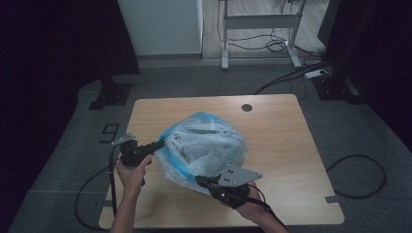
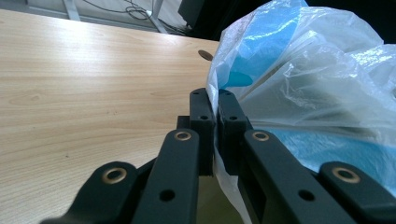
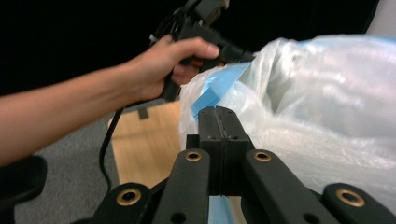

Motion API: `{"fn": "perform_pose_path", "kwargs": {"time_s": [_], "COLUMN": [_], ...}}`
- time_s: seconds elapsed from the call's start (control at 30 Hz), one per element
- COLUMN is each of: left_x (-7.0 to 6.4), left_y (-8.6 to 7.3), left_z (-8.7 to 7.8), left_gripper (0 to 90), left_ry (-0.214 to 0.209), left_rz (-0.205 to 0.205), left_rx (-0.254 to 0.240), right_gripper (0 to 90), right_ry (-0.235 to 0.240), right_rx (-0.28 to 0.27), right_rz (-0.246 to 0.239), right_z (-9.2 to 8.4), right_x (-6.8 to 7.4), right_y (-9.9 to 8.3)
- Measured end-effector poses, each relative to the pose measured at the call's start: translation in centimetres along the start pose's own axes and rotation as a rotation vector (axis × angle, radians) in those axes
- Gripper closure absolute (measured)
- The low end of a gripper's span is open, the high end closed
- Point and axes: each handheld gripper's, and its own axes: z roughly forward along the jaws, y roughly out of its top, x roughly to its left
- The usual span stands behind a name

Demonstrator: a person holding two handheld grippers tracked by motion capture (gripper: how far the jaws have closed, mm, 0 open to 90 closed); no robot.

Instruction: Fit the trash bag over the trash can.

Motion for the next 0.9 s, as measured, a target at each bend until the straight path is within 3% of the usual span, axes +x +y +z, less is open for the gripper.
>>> {"fn": "perform_pose_path", "kwargs": {"time_s": [0.3, 0.6, 0.73, 0.8, 0.9], "left_x": [-0.1, -0.2, -0.1, -0.1, -0.5], "left_y": [-0.1, -0.3, -0.3, -0.3, -0.2], "left_z": [-0.1, 0.3, 0.1, 0.0, -0.6], "left_gripper": [85.9, 85.2, 83.7, 76.4, 56.8], "left_ry": [-0.009, -0.018, -0.028, -0.035, -0.031], "left_rz": [0.003, 0.002, 0.006, 0.004, 0.037], "left_rx": [0.018, 0.04, 0.036, 0.024, 0.005], "right_gripper": [89.1, 88.3, 74.4, 66.7, 58.9], "right_ry": [-0.018, -0.041, -0.029, -0.034, -0.057], "right_rx": [0.065, 0.11, 0.083, 0.044, -0.007], "right_rz": [-0.005, 0.057, 0.058, 0.056, 0.051], "right_z": [0.4, 1.2, 0.7, -0.1, -1.5], "right_x": [0.2, -2.0, -2.0, -1.7, -1.4], "right_y": [-3.5, -6.6, -6.9, -6.5, -6.0]}}
